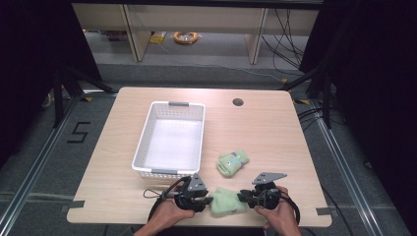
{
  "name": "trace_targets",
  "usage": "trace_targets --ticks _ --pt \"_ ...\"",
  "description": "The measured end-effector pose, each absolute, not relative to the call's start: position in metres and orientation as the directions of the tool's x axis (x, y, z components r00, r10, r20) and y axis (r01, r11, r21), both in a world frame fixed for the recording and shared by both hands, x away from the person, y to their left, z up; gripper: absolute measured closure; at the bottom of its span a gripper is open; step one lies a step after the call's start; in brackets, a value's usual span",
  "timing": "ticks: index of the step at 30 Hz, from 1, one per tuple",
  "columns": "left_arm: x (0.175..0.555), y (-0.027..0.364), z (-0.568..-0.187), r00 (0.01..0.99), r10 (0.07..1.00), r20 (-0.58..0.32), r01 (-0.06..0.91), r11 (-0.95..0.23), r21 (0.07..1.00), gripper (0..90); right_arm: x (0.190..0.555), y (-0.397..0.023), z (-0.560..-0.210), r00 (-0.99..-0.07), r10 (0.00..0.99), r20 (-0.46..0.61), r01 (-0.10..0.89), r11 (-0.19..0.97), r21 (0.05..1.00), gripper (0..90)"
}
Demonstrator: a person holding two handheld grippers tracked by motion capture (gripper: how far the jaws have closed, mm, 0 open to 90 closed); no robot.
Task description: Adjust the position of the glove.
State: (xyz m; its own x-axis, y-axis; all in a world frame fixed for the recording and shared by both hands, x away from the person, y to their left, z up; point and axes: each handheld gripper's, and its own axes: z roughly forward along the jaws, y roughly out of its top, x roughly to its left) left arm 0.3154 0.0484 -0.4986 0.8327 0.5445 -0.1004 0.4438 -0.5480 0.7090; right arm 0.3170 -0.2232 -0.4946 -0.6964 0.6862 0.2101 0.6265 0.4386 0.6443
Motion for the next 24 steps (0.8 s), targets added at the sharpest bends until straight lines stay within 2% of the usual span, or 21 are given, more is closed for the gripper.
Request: trace_targets --ticks 1,3,6,8,11,14,15,17,19,24 --pt "0.313 0.050 -0.496 0.829 0.549 -0.104 0.447 -0.538 0.715 65.5 0.317 -0.223 -0.495 -0.692 0.690 0.212 0.626 0.428 0.652 73.4" --pt "0.310 0.053 -0.491 0.831 0.548 -0.099 0.439 -0.536 0.721 59.4 0.316 -0.224 -0.493 -0.686 0.697 0.211 0.633 0.428 0.646 71.6" --pt "0.304 0.057 -0.487 0.830 0.548 -0.103 0.441 -0.532 0.723 57.3 0.316 -0.226 -0.491 -0.691 0.695 0.201 0.620 0.427 0.658 67.8" --pt "0.300 0.061 -0.487 0.814 0.565 -0.133 0.468 -0.502 0.727 54.4 0.316 -0.227 -0.487 -0.684 0.702 0.198 0.620 0.416 0.666 64.4" --pt "0.295 0.067 -0.486 0.819 0.557 -0.136 0.465 -0.507 0.725 52.0 0.318 -0.230 -0.480 -0.700 0.695 0.166 0.581 0.418 0.699 63.4" --pt "0.291 0.071 -0.486 0.805 0.571 -0.158 0.485 -0.481 0.730 46.6 0.324 -0.231 -0.474 -0.717 0.684 0.136 0.549 0.433 0.715 61.8" --pt "0.290 0.074 -0.484 0.797 0.581 -0.164 0.498 -0.480 0.722 42.4 0.330 -0.232 -0.470 -0.750 0.656 0.084 0.493 0.470 0.732 59.7" --pt "0.291 0.076 -0.485 0.788 0.592 -0.170 0.510 -0.473 0.718 40.2 0.332 -0.231 -0.468 -0.758 0.648 0.071 0.481 0.484 0.731 59.7" --pt "0.290 0.079 -0.485 0.778 0.597 -0.199 0.532 -0.455 0.714 34.6 0.341 -0.229 -0.462 -0.788 0.616 0.003 0.429 0.546 0.720 59.1" --pt "0.288 0.089 -0.488 0.754 0.621 -0.212 0.554 -0.429 0.713 32.2 0.357 -0.225 -0.459 -0.783 0.622 0.002 0.435 0.544 0.718 56.8"
